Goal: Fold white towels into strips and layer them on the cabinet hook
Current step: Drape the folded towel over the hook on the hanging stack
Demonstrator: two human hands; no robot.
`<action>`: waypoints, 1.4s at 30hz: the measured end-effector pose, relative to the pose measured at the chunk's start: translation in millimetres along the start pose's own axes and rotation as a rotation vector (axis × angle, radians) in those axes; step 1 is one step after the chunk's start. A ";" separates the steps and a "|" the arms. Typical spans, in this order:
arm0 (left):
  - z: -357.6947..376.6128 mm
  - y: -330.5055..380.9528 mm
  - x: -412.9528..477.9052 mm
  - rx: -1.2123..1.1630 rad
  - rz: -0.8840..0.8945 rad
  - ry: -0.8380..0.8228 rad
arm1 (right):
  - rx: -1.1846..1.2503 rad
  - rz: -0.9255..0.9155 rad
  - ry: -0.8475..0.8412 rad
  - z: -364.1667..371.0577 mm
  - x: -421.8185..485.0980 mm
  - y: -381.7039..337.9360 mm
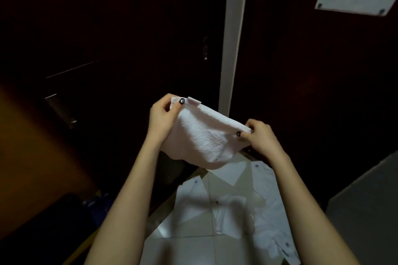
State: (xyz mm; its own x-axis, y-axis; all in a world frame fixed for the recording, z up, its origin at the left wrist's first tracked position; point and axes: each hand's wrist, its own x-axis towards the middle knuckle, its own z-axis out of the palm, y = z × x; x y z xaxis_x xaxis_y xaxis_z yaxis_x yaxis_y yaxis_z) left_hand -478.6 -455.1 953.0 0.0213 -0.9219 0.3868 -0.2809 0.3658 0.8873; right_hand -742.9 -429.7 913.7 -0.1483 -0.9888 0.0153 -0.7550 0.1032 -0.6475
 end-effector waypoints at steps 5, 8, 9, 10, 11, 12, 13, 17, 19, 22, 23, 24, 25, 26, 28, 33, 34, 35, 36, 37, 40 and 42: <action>-55.5 9.7 -50.0 0.098 -0.118 0.253 | 0.224 -0.100 -0.128 9.6 -31.6 -21.8; -72.5 12.2 -86.1 0.067 -0.193 0.373 | 0.474 -0.179 -0.201 23.4 -53.0 -44.9; -75.1 13.6 -98.9 0.064 -0.212 0.402 | 0.546 -0.207 -0.226 28.8 -61.2 -54.0; -76.8 15.0 -112.5 0.063 -0.227 0.422 | 0.613 -0.239 -0.258 33.9 -70.5 -64.0; -78.4 16.7 -126.0 0.062 -0.241 0.432 | 0.668 -0.271 -0.285 38.5 -80.6 -74.8; -80.4 19.0 -139.6 0.057 -0.257 0.435 | 0.718 -0.301 -0.309 43.1 -91.1 -85.4; -83.1 21.6 -152.5 0.042 -0.269 0.435 | 0.755 -0.327 -0.336 47.8 -101.0 -95.4; -98.1 32.7 -195.4 -0.063 -0.282 0.446 | 0.711 -0.394 -0.638 65.6 -136.9 -128.4; -109.2 37.2 -212.6 -0.105 -0.274 0.467 | 0.654 -0.409 -0.834 75.5 -152.7 -141.1; -132.6 42.4 -237.9 -0.155 -0.286 0.484 | 0.596 -0.464 -0.823 87.6 -176.2 -165.4; -142.2 42.9 -246.1 -0.179 -0.294 0.490 | 0.583 -0.492 -0.758 91.7 -184.2 -174.5; -152.7 43.2 -254.0 -0.191 -0.299 0.494 | 0.575 -0.521 -0.706 95.7 -192.8 -183.9; -163.0 43.7 -260.5 -0.190 -0.302 0.495 | 0.569 -0.553 -0.671 99.6 -201.5 -193.6; -173.7 44.4 -266.4 -0.181 -0.305 0.491 | 0.567 -0.584 -0.649 103.8 -210.9 -203.9; -195.1 45.9 -276.9 -0.179 -0.309 0.474 | 0.584 -0.629 -0.622 112.9 -229.7 -224.7; -250.3 50.9 -304.2 -0.220 -0.310 0.427 | 0.595 -0.681 -0.589 144.7 -274.7 -274.0; -261.7 50.8 -309.9 -0.210 -0.315 0.414 | 0.587 -0.681 -0.580 152.4 -282.5 -282.2; -272.9 50.3 -315.2 -0.197 -0.318 0.399 | 0.577 -0.680 -0.561 159.9 -289.5 -289.9; -284.5 49.6 -320.6 -0.186 -0.319 0.385 | 0.566 -0.680 -0.538 167.5 -296.6 -297.4; -295.7 48.7 -325.9 -0.180 -0.319 0.373 | 0.559 -0.678 -0.516 174.6 -303.8 -304.6; -324.2 46.2 -342.1 -0.176 -0.326 0.363 | 0.547 -0.680 -0.484 193.2 -325.1 -323.8; -339.6 45.5 -352.2 -0.181 -0.341 0.363 | 0.520 -0.700 -0.479 205.0 -338.3 -335.4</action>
State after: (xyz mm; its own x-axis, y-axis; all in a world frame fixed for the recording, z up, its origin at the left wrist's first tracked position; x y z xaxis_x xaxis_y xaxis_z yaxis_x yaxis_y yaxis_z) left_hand -173.0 -70.5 942.4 0.4220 -0.9008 0.1026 -0.0309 0.0988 0.9946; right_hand -308.5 -151.9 969.6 0.5843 -0.7593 0.2864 -0.1829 -0.4670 -0.8651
